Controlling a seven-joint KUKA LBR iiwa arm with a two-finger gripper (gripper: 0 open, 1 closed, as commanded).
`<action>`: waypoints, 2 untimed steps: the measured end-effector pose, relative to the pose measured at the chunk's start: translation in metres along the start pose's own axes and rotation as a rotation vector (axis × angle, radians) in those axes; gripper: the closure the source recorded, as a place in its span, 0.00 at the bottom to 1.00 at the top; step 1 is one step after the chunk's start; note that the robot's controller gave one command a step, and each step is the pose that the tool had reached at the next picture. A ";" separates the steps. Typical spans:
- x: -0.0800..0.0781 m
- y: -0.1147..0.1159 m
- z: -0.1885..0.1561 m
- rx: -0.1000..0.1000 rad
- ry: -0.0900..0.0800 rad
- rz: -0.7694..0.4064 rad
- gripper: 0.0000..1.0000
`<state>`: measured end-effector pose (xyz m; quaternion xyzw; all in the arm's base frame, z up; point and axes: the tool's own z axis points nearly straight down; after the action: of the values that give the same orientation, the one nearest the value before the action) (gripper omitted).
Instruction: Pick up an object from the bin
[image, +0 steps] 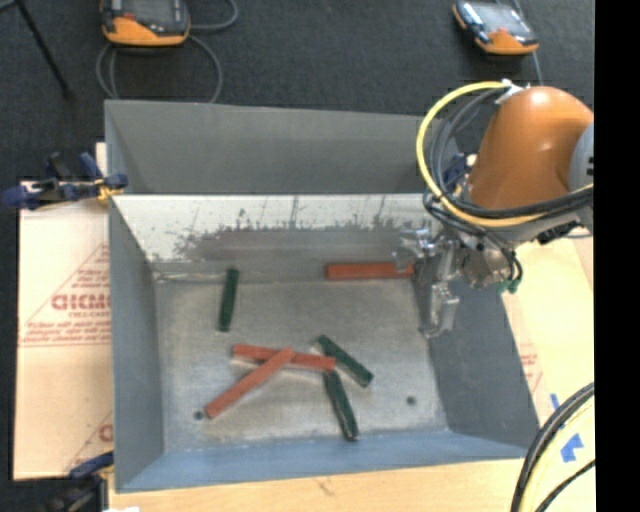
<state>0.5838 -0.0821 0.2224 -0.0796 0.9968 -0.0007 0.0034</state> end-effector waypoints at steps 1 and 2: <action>0.026 0.054 0.140 -0.004 0.010 -0.230 0.00; 0.038 0.103 0.152 -0.005 0.005 -0.285 0.00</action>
Offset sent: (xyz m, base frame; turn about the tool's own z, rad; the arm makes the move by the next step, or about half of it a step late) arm -0.0321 0.0497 -0.1367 -0.2317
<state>0.5311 0.0131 0.0695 -0.2203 0.9754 0.0012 0.0004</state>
